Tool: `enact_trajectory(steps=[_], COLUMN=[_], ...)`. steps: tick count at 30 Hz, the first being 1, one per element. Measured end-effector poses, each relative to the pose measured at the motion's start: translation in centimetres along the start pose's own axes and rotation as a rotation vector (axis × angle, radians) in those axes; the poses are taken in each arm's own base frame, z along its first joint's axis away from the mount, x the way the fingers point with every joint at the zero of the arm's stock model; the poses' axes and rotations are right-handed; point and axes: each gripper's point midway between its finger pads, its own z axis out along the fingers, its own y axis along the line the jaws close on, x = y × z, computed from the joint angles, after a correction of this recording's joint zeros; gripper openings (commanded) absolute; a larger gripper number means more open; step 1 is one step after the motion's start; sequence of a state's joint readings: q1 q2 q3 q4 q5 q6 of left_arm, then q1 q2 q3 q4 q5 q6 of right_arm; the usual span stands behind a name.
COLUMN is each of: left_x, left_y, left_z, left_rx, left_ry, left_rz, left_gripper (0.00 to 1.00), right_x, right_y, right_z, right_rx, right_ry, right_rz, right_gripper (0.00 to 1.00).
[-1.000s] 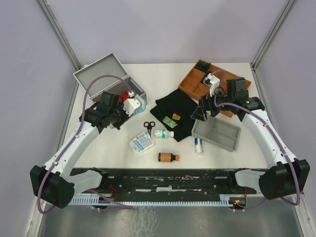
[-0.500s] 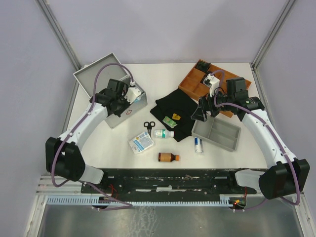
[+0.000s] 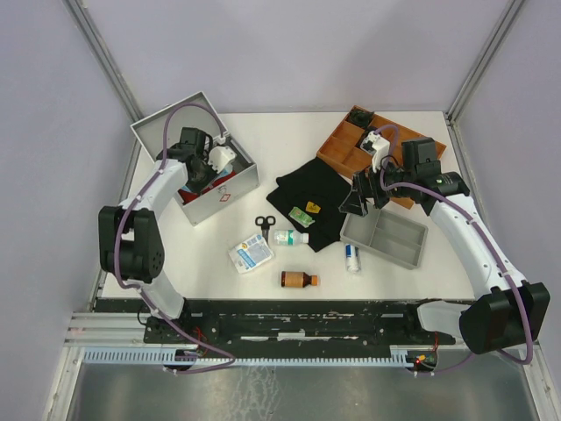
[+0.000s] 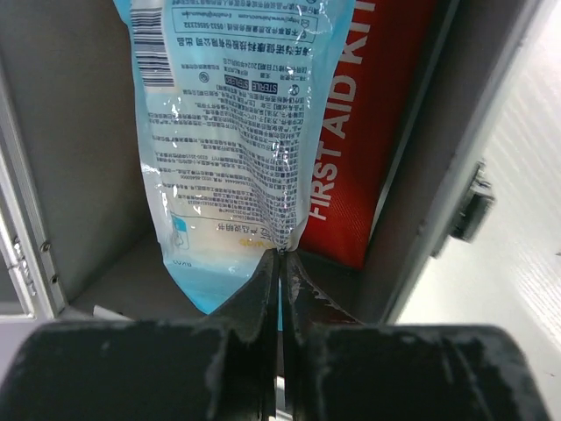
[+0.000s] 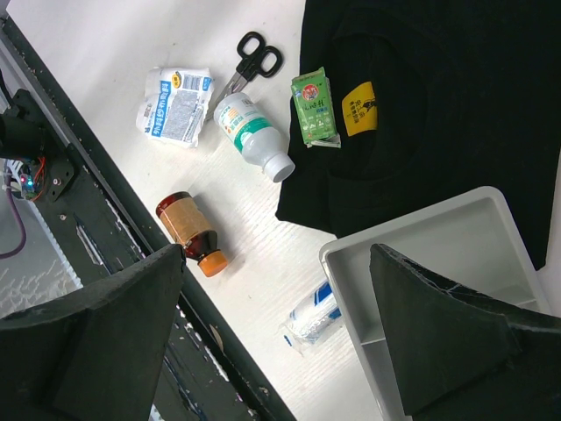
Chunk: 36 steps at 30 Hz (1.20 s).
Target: Organize the medicine kit
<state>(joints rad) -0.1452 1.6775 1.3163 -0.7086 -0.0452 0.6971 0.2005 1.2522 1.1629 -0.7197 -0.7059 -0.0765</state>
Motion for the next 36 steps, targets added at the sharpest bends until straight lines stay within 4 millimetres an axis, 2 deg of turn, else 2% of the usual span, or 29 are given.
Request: enact_trajectory(steps=[7,10,16,23,26,30,33,36], left_x=[0.8,1.3,2.5,2.4,1.8,0.2,-1.2,-2.3], left_y=[1.4,1.9,2.0,2.3,2.8,4.3,5.2,4.9], left_z=[1.7,2.1,3.1,2.8,1.6,-1.8,-4.8,-7.1], left_rx=[0.026,0.023,0.025,0.015,-0.012,-0.095,-0.159,-0.171], left_ry=[0.033,0.052,0.101,0.099,0.070,-0.020,-0.113,-0.210], left_rz=[0.012,0.025,0.050,0.054,0.052,0.047,0.044,0.049], left_gripper=[0.03,0.07,0.30,0.58,0.67,0.81,0.85,0.87], right_x=[0.0,0.0,0.0,0.0,0.0,0.0,0.0,0.0], right_y=[0.0,0.0,0.0,0.0,0.0,0.0,0.0,0.0], right_z=[0.0,0.0,0.0,0.0,0.0,0.0,0.0,0.0], right_rx=[0.000,0.000,0.000,0.000,0.000,0.000,0.000,0.000], right_ry=[0.000,0.000,0.000,0.000,0.000,0.000,0.000,0.000], right_rz=[0.000,0.000,0.000,0.000,0.000,0.000,0.000,0.000], right_gripper=[0.96,0.96,0.96,0.96,0.96,0.96,0.96,0.96])
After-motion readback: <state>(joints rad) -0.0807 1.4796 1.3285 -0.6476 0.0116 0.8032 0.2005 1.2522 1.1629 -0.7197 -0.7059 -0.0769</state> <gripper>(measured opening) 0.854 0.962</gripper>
